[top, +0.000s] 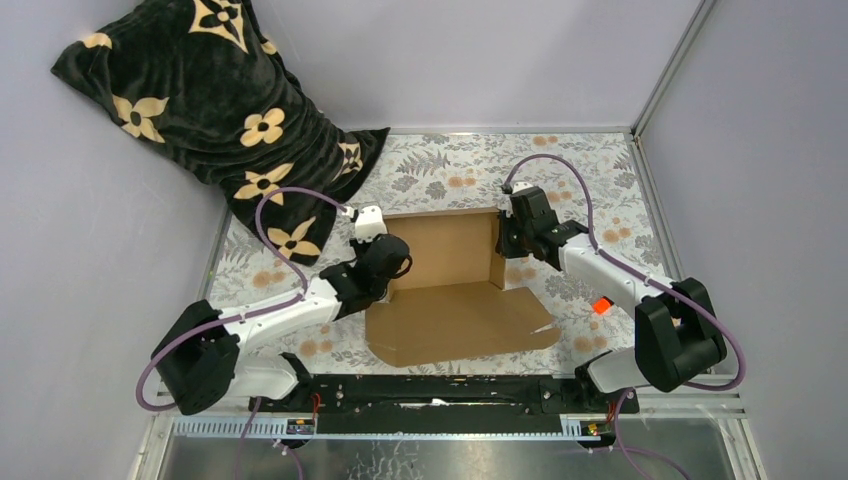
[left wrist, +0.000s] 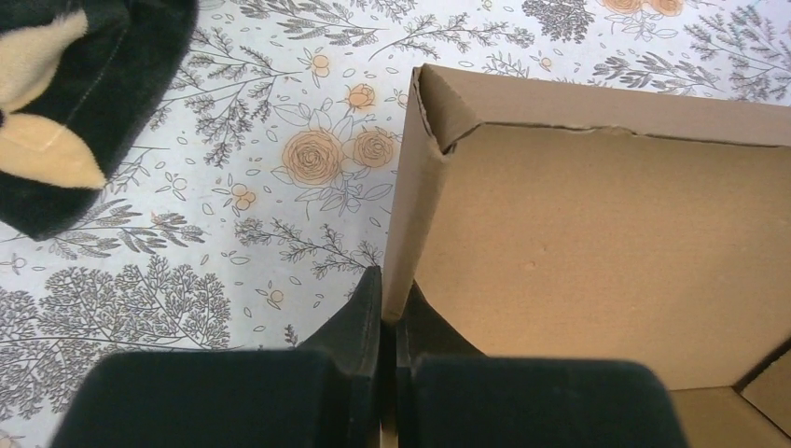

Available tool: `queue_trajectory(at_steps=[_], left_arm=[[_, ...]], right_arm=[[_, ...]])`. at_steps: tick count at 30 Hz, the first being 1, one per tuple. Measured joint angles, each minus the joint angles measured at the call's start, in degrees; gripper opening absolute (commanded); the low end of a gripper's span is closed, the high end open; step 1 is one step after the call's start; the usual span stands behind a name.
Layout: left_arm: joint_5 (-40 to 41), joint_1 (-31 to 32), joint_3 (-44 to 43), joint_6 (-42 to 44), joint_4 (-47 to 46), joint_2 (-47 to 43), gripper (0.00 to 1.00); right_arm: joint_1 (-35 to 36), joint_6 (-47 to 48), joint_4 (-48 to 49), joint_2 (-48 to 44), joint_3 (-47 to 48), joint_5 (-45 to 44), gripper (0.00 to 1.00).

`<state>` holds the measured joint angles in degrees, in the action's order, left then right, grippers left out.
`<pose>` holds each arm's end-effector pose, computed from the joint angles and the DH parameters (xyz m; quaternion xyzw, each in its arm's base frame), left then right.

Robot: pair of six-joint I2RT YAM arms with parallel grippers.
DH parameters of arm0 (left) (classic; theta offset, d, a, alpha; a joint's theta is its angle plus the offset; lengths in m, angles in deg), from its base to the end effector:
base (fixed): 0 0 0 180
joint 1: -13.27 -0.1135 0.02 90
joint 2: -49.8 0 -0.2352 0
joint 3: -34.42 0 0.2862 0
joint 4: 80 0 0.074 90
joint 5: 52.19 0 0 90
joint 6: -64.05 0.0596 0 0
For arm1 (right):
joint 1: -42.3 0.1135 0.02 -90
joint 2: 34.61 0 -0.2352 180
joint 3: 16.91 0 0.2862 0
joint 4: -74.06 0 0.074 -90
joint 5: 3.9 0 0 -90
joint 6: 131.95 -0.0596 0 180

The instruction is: Fold the paper box

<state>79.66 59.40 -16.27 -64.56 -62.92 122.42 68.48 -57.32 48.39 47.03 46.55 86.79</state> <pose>0.2416 -0.1939 0.1565 -0.0981 0.8514 -0.0328 0.5143 0.3174 0.1569 0.1644 -0.0890 0.9157 0.1442 0.3645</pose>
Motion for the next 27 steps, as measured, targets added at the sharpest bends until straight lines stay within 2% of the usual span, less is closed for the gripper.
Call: queue_trajectory(at_steps=[10,27], left_arm=[[5.6,2.7,-5.6,0.4,4.9,4.0,0.00],[7.6,3.6,-8.5,4.4,5.7,4.3,0.00]], right_arm=[[-0.2,1.3,-2.5,-3.3,0.2,-2.0,0.00],[-0.7,2.7,-4.0,-6.8,0.2,-3.0,0.00]])
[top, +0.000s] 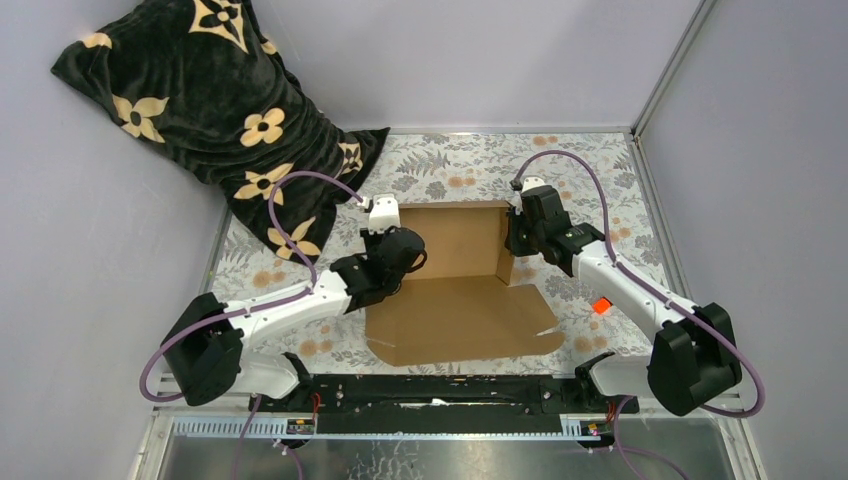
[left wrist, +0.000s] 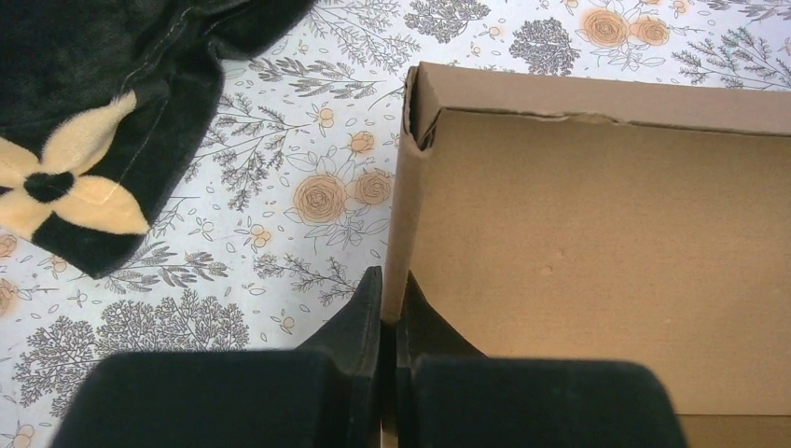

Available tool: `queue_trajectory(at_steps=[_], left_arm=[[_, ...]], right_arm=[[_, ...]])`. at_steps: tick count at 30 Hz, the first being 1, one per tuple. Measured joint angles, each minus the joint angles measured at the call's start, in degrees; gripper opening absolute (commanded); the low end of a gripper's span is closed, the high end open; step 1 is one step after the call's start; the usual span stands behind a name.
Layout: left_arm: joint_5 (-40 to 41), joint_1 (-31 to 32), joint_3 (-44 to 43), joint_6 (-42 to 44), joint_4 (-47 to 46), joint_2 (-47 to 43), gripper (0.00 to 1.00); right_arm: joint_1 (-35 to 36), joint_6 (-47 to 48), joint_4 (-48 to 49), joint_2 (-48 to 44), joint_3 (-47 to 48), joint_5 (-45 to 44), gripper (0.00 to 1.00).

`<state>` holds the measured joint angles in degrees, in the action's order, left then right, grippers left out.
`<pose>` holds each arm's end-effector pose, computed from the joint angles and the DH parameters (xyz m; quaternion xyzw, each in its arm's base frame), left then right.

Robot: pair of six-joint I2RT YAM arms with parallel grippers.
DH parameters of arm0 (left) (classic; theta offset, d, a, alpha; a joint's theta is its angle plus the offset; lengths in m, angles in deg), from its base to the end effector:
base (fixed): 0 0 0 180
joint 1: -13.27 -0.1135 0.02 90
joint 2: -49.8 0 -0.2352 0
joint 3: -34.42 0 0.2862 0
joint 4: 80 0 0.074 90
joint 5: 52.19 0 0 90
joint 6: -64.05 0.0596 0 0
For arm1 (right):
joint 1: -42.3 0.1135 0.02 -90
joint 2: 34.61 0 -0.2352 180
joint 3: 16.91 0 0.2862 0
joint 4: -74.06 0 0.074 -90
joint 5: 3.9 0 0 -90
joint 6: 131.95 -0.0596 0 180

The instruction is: Fold the paper box

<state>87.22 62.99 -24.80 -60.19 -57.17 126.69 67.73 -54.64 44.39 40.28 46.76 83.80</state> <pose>0.2447 -0.2188 0.1825 -0.0623 0.8411 0.0278 0.5366 0.3084 0.1440 0.1975 -0.0926 0.9047 0.1184 0.3987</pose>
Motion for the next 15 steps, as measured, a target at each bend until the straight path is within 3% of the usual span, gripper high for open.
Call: queue_trajectory(at_steps=[11,15], left_arm=[[2.9,0.4,-4.5,-2.2,5.4,2.8,0.00],[4.0,0.5,-6.3,-5.3,8.2,4.8,0.15]], right_arm=[[0.0,0.1,0.0,-0.8,0.2,-0.1,0.00],[0.0,0.5,0.0,-0.8,0.2,-0.1,0.00]])
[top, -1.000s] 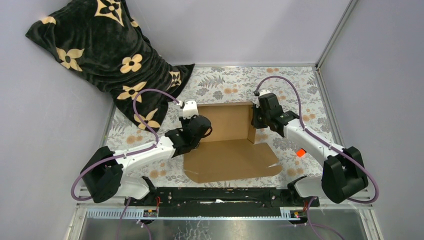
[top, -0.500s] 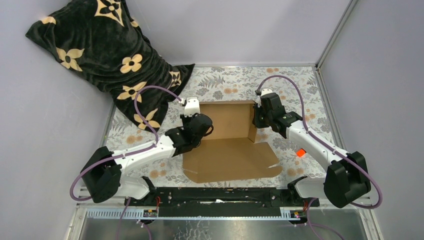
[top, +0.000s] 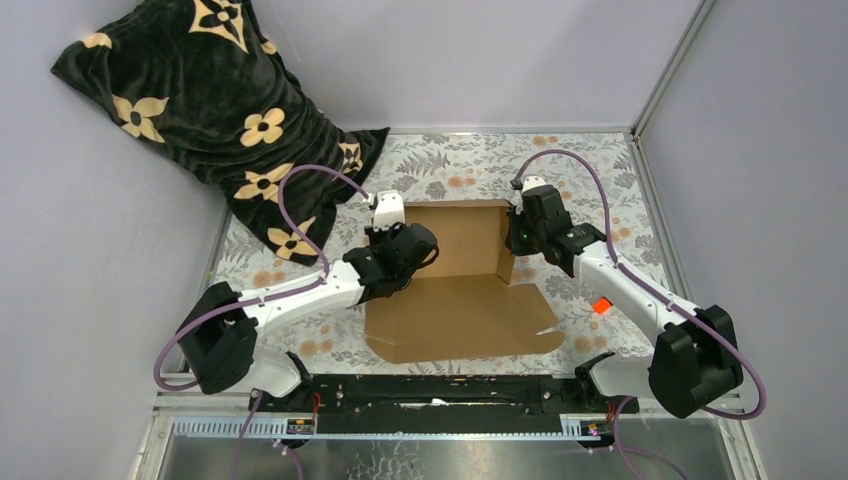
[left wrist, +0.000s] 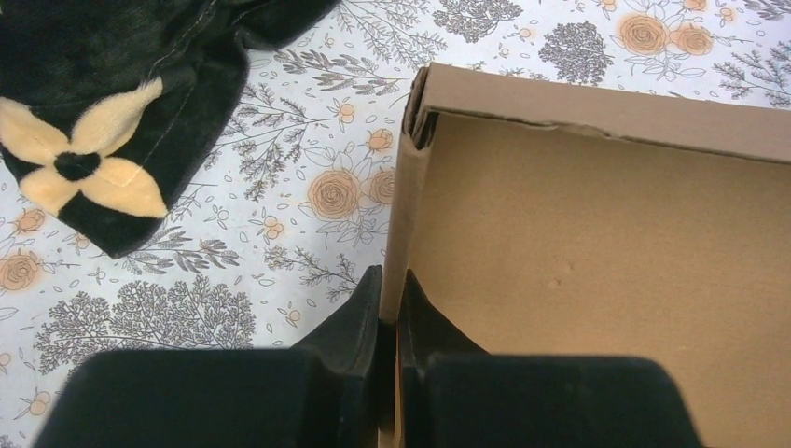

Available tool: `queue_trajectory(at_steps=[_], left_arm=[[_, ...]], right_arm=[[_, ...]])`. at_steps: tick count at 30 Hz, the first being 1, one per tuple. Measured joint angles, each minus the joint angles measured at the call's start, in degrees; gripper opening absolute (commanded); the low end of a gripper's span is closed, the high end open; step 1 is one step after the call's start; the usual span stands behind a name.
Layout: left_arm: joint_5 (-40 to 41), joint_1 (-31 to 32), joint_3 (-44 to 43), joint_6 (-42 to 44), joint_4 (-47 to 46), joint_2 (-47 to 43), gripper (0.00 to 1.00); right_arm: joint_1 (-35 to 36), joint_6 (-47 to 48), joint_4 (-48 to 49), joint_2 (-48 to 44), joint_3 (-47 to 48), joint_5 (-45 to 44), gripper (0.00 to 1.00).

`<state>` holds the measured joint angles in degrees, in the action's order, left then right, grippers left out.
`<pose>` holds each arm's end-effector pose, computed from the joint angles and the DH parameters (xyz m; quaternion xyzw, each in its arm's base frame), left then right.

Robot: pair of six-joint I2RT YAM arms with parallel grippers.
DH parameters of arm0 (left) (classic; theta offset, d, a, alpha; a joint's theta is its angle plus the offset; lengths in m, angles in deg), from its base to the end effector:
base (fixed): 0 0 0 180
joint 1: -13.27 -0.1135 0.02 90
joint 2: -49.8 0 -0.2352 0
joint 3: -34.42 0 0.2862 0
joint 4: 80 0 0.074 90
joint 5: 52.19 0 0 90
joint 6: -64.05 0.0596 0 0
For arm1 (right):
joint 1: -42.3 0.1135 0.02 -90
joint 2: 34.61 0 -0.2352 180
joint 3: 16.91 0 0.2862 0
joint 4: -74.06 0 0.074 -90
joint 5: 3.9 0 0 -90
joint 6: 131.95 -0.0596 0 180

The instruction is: Fold the paper box

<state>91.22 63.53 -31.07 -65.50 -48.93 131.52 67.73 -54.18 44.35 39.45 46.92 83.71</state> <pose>0.2511 -0.2272 0.1858 -0.0852 0.8437 0.0669 0.5258 0.3076 0.1435 0.2031 -0.0954 0.9009 0.1186 0.4065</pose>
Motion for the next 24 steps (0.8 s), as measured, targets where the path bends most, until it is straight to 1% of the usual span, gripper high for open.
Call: queue_trajectory(at_steps=[2,6,8,12,15,24], left_arm=[[0.2,0.0,-0.3,-0.7,0.5,0.3,0.27],[0.4,-0.1,1.2,1.4,-1.5,-0.3,0.41],[-0.4,-0.1,3.2,3.0,-4.0,-1.6,0.45],[-2.1,-0.2,6.9,5.8,-8.7,-4.0,0.48],[-3.6,-0.4,8.3,7.0,-10.9,-4.2,0.49],[-10.7,-0.7,15.1,9.7,-17.9,-7.8,0.51]], right_arm=[[0.0,0.0,-0.1,0.0,0.0,0.0,0.00],[-0.6,0.0,0.0,-0.3,0.0,0.1,0.00],[-0.9,0.0,-0.1,-0.4,0.0,0.1,0.00],[-1.2,-0.1,0.2,-0.4,-0.7,0.3,0.00],[-1.5,-0.2,0.3,-0.4,-1.6,0.4,0.00],[-1.9,-0.5,0.6,0.5,-3.3,0.5,0.00]])
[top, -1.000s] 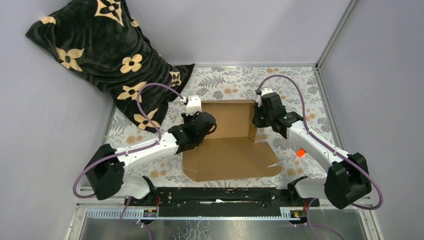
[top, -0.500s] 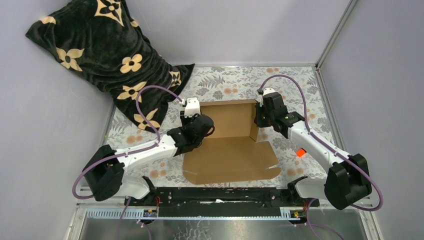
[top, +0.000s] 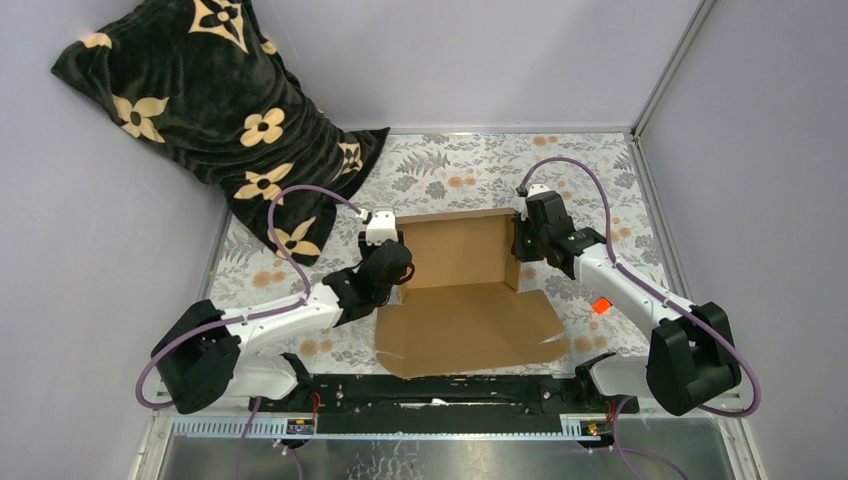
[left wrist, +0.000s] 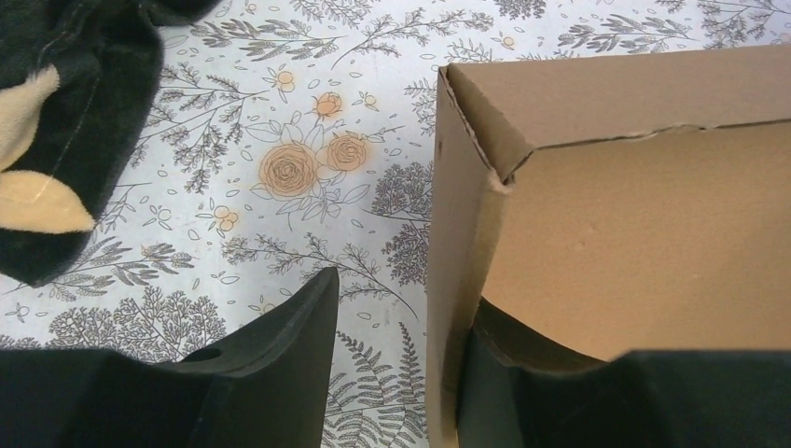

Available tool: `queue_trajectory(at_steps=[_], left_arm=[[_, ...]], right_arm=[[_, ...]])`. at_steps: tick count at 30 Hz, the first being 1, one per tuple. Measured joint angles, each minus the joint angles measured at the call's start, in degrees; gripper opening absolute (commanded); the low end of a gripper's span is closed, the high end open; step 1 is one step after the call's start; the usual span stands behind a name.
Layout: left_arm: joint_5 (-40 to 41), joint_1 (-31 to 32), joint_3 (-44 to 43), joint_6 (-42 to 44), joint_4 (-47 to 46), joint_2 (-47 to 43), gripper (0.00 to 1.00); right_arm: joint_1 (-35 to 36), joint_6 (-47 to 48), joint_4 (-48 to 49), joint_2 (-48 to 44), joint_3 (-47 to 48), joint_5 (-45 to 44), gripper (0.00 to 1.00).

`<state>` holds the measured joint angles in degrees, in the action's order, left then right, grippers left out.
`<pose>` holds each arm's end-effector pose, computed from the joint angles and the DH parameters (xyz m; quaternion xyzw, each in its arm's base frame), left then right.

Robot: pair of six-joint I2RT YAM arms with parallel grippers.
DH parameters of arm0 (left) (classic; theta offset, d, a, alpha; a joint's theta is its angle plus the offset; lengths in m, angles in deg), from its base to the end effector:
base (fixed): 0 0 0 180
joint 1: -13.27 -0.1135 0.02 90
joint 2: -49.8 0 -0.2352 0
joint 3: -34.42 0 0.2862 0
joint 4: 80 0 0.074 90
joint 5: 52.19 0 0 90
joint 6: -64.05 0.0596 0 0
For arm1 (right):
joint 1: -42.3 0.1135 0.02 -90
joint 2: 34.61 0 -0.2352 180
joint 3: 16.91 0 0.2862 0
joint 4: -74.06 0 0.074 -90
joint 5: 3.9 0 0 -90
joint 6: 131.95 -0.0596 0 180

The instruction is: Fold the paper box

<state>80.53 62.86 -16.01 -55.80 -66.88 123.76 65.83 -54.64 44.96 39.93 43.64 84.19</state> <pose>0.2330 -0.2113 0.1550 -0.0184 0.8479 -0.0168 0.5296 0.3057 0.1309 0.1798 -0.0800 0.9138 0.1092 0.3830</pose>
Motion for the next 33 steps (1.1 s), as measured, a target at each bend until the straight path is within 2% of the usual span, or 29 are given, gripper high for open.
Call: queue_trajectory(at_steps=[9,18,24,33], left_arm=[[-5.0,-0.8,4.2,0.3,-4.5,-2.1,0.57],[-10.3,-0.9,11.5,0.8,-11.6,-10.6,0.64],[-9.6,-0.9,12.5,1.9,-13.4,-15.0,0.65],[-7.3,-1.0,12.1,2.3,-14.5,-14.3,0.65]], right_arm=[[-0.4,0.0,0.1,0.6,0.0,-0.5,0.00],[-0.4,-0.3,0.1,1.5,0.6,0.7,0.00],[-0.5,-1.2,0.1,2.8,2.7,1.4,0.00],[-1.1,-2.2,-0.5,5.2,4.8,1.0,0.00]])
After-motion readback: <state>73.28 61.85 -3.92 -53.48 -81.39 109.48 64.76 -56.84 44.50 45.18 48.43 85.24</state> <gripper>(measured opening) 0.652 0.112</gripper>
